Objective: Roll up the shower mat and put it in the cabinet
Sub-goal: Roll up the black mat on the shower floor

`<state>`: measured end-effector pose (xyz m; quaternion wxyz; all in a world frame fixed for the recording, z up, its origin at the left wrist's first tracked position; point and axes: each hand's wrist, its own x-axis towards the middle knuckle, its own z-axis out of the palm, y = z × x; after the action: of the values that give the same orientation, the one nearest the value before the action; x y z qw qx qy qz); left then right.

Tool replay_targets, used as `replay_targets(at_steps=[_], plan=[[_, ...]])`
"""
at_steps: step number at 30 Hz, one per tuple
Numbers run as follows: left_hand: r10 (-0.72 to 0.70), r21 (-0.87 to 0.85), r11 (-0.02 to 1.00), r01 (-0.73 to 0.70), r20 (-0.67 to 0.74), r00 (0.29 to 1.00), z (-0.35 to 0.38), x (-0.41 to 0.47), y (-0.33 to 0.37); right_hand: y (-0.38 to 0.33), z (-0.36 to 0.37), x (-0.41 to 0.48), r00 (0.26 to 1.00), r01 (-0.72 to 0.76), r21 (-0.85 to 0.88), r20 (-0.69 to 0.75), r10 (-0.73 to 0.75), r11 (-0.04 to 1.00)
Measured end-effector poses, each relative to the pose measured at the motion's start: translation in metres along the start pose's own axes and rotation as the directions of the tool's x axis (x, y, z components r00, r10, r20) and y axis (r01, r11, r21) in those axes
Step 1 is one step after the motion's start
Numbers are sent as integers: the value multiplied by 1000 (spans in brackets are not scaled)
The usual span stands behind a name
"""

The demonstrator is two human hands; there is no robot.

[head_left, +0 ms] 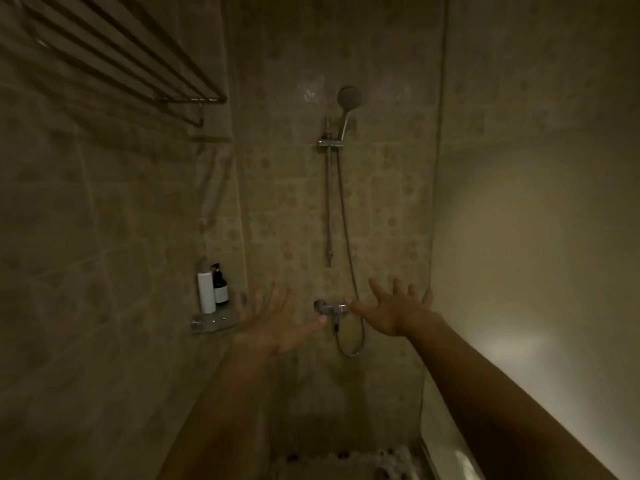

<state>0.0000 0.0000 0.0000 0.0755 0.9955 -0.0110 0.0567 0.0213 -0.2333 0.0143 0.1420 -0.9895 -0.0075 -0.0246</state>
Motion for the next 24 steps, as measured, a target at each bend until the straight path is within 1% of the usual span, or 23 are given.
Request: replay_targets(at_steps=[1, 3, 5, 7, 9, 11, 13, 16, 21, 24], plan=[[10, 12, 1000, -10, -4, 1000, 7, 15, 5, 5, 1, 13, 1000, 6, -18, 8, -6, 1000], [7, -22, 1000, -7, 13, 1000, 21, 47, 12, 16, 5, 45, 1000, 14, -38, 16, -13, 999], [-3, -78, 997, 4, 24, 1000, 37, 89, 19, 34, 12, 87, 1000, 12, -21, 11, -12, 1000], [-18, -82, 996, 21, 37, 999, 51, 131, 32, 53, 16, 134, 999, 27, -20, 22, -27, 999], [-37, -52, 998, 37, 5, 999, 62, 175, 46, 69, 16, 186, 998, 50, -21, 42, -50, 998], [-68, -53, 996, 66, -43, 997, 69, 222, 56, 81, 14, 238, 996, 80, -31, 39, -79, 996], [-118, -63, 991, 115, -54, 991, 76, 273, 68, 90, 10, 292, 992, 123, -59, 41, -121, 991], [-183, -70, 981, 178, -63, 981, 81, 320, 71, 87, 11, 354, 983, 178, -92, 64, -173, 980], [-254, 19, 965, 260, -158, 954, 81, 383, 61, 71, 27, 441, 958, 286, -61, 21, -285, 956], [-321, 42, 941, 336, -209, 924, 85, 412, 34, 43, 46, 493, 933, 357, -67, 68, -353, 932]])
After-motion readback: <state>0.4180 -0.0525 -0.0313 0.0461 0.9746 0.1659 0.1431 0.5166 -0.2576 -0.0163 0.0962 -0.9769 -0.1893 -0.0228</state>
